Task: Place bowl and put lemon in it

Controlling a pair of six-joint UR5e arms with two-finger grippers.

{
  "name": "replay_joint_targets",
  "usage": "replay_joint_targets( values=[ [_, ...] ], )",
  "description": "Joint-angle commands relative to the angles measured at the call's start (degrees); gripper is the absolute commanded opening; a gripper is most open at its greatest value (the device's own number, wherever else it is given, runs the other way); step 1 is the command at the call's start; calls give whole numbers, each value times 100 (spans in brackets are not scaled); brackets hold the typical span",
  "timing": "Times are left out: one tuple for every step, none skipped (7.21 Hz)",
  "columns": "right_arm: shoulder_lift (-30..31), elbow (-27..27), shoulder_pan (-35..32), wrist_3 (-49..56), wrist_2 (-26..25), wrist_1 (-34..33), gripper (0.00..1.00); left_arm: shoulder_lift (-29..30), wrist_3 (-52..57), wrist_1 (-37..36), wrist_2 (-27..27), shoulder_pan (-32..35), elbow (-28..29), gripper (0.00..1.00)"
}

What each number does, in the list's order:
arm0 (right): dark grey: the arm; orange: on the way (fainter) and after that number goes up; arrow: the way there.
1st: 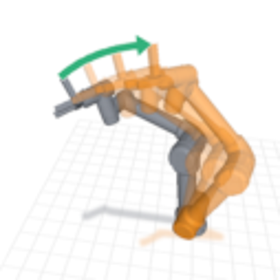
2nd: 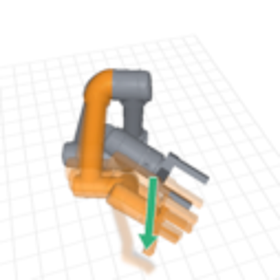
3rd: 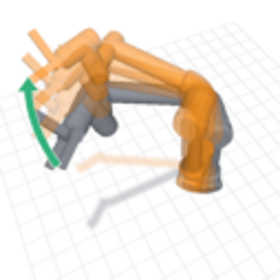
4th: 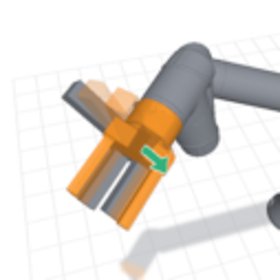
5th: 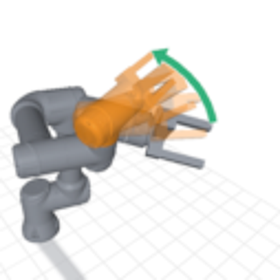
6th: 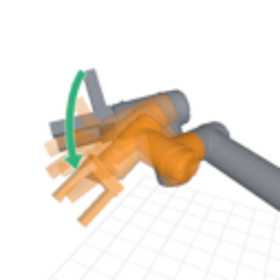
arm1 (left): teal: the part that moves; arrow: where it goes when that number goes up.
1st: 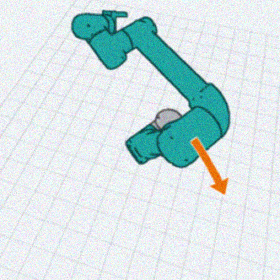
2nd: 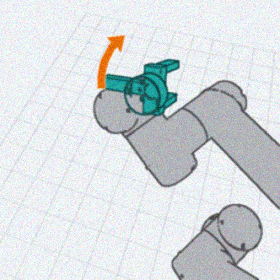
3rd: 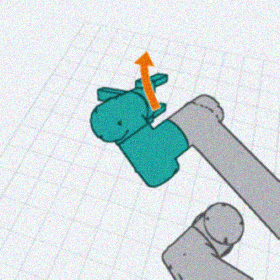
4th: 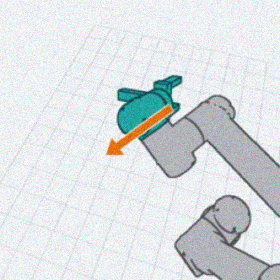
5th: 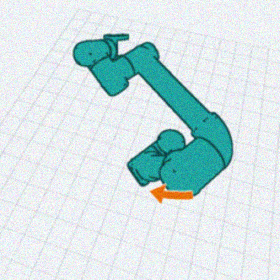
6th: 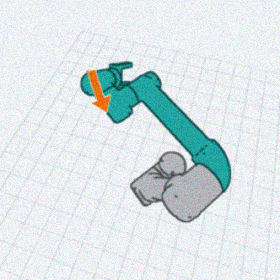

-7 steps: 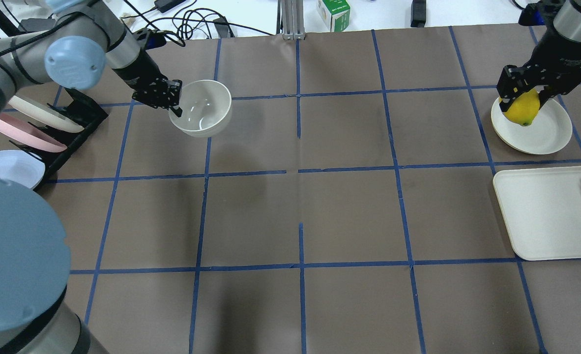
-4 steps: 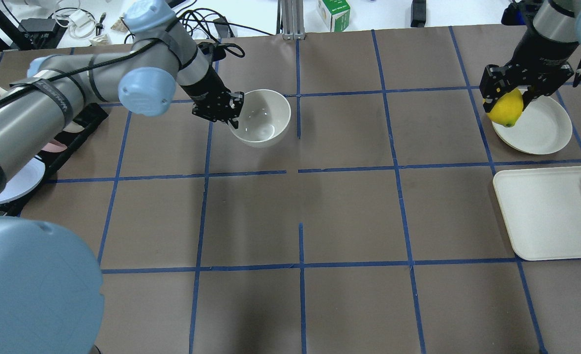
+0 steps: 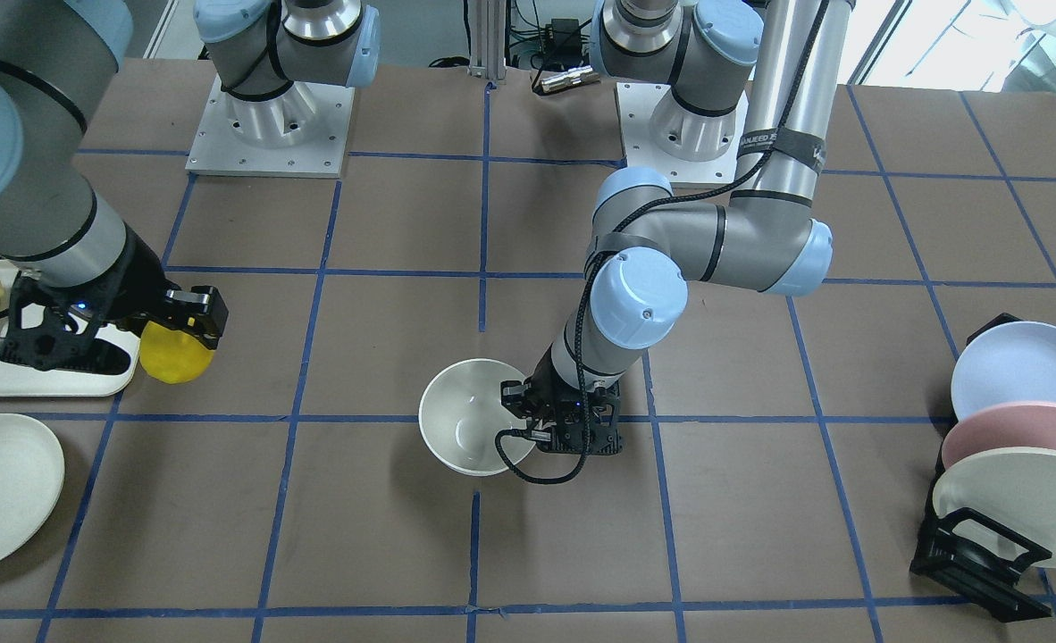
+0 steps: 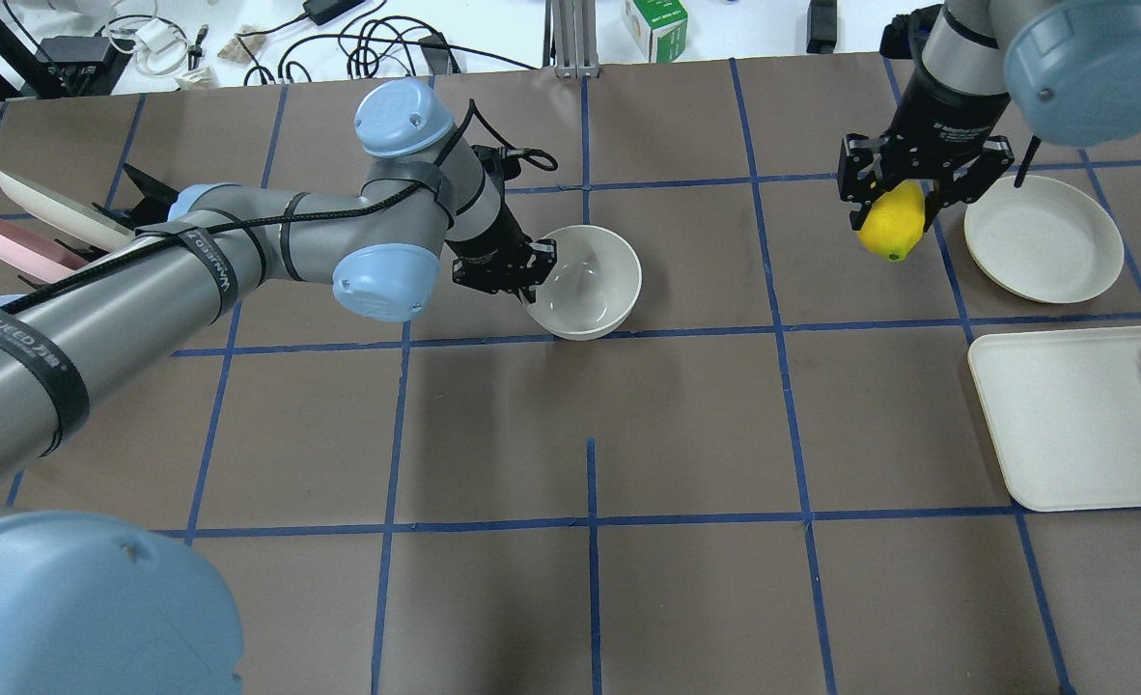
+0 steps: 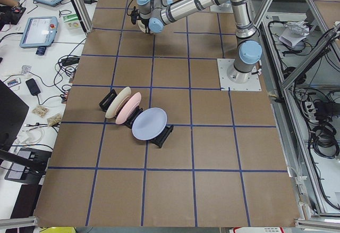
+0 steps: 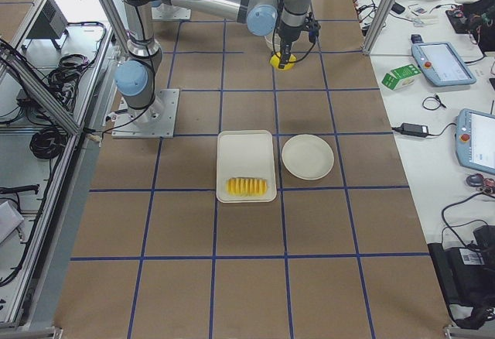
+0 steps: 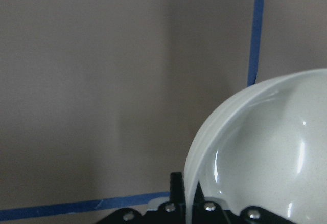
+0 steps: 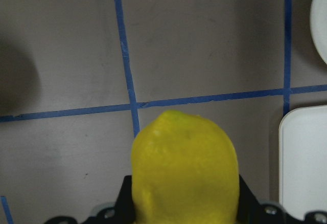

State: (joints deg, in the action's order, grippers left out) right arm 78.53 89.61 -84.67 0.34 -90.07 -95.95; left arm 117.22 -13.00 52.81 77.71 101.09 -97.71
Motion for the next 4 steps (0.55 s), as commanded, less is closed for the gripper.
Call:
replay_joint_targets(
  values=[
    [-13, 4, -547, -426, 86, -38, 0, -6, -124, 10, 156, 112, -55, 26],
    [-57, -14, -750, -934, 78, -73, 0, 20, -55, -42, 148, 95, -90, 77],
    [-118, 4, -796, -1008, 86, -212, 0, -49, -19, -25, 156, -10, 5, 90],
    [-136, 21, -822, -1009, 112, -205, 0, -171, -1, 62, 191, -211, 67, 97]
  ],
)
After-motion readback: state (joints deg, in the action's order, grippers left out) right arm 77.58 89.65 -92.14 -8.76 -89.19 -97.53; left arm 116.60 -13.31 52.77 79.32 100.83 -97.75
